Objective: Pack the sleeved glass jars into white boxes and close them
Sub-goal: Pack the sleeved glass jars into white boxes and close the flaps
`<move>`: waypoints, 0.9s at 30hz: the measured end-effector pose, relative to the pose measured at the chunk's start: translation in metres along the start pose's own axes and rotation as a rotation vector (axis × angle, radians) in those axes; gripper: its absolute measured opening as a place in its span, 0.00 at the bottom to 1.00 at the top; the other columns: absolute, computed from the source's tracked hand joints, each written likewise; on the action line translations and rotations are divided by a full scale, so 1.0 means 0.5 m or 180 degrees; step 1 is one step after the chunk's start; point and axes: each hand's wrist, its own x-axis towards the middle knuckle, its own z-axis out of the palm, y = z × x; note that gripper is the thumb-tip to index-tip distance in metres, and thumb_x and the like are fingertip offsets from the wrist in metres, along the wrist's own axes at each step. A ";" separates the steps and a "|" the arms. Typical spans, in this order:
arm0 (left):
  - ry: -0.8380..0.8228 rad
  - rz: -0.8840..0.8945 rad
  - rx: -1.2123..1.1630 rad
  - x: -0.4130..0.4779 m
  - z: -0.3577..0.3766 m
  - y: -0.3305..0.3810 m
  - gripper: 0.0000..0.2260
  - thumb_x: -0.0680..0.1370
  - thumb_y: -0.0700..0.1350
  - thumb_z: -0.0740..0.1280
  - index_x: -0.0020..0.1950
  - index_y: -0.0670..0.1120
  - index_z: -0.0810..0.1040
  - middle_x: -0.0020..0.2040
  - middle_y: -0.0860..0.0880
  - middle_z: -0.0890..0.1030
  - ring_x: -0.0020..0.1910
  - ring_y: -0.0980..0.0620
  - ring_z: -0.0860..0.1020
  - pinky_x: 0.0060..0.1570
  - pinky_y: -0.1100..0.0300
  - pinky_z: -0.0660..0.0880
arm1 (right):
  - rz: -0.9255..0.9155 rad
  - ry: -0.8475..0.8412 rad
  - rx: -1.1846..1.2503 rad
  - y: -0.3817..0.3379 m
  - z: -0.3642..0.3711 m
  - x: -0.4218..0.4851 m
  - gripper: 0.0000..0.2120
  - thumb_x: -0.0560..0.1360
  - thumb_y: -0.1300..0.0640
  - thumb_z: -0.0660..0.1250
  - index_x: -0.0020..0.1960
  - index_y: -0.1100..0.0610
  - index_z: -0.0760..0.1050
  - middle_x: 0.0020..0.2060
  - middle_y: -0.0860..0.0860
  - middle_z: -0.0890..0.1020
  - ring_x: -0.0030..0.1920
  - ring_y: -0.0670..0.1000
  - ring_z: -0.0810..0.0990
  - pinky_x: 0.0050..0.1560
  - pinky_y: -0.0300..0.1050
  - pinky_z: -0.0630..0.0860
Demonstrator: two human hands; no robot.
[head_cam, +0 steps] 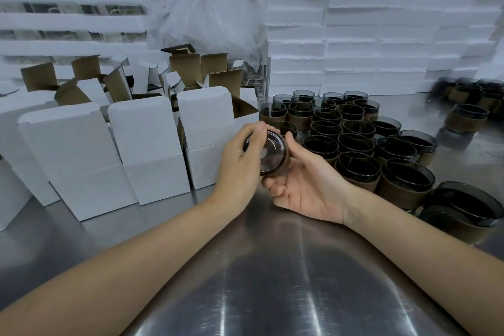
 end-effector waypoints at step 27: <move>-0.0178 0.0561 0.0009 -0.001 -0.003 -0.010 0.12 0.84 0.44 0.56 0.62 0.46 0.76 0.53 0.57 0.80 0.53 0.62 0.79 0.49 0.70 0.74 | -0.0620 0.0303 -0.0524 0.006 0.018 0.002 0.30 0.69 0.37 0.66 0.57 0.60 0.71 0.40 0.58 0.82 0.36 0.50 0.81 0.37 0.38 0.78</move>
